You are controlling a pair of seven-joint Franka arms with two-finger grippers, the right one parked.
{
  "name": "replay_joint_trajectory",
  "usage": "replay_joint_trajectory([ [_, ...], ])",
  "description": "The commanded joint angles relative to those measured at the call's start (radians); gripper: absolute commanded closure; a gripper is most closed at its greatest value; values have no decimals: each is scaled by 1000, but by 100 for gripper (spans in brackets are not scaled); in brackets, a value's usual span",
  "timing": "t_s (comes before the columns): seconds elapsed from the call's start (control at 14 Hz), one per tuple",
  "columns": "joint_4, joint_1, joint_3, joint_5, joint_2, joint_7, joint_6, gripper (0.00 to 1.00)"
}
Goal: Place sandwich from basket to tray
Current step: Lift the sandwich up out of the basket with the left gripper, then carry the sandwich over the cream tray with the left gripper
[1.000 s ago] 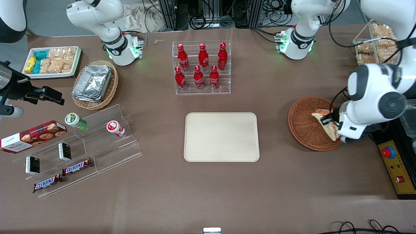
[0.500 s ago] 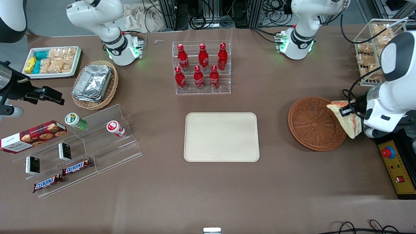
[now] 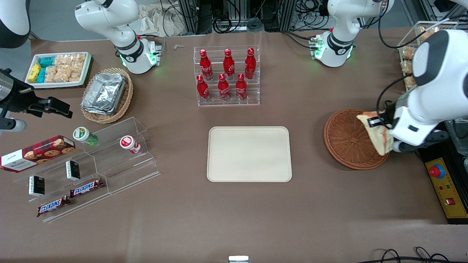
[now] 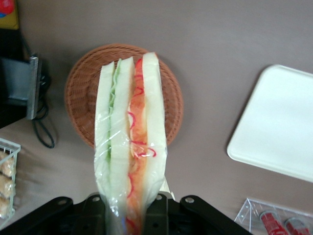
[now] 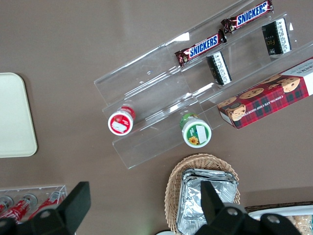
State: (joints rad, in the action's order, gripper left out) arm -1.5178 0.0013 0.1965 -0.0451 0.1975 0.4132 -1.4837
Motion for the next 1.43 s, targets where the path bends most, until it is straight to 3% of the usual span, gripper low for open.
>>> replay_joint_trajectory([
  [0.0,41,-3,85,-10,20,-25,29,99],
  [0.21,39,-33,138,-15,42,-19,17,99],
  [0.29,38,-62,138,-22,46,-19,14,93],
  [0.5,42,-136,138,-10,103,27,-39,100],
  [1.0,30,-303,138,-28,267,220,-260,100],
  [1.36,31,-308,136,-35,390,219,-345,100],
])
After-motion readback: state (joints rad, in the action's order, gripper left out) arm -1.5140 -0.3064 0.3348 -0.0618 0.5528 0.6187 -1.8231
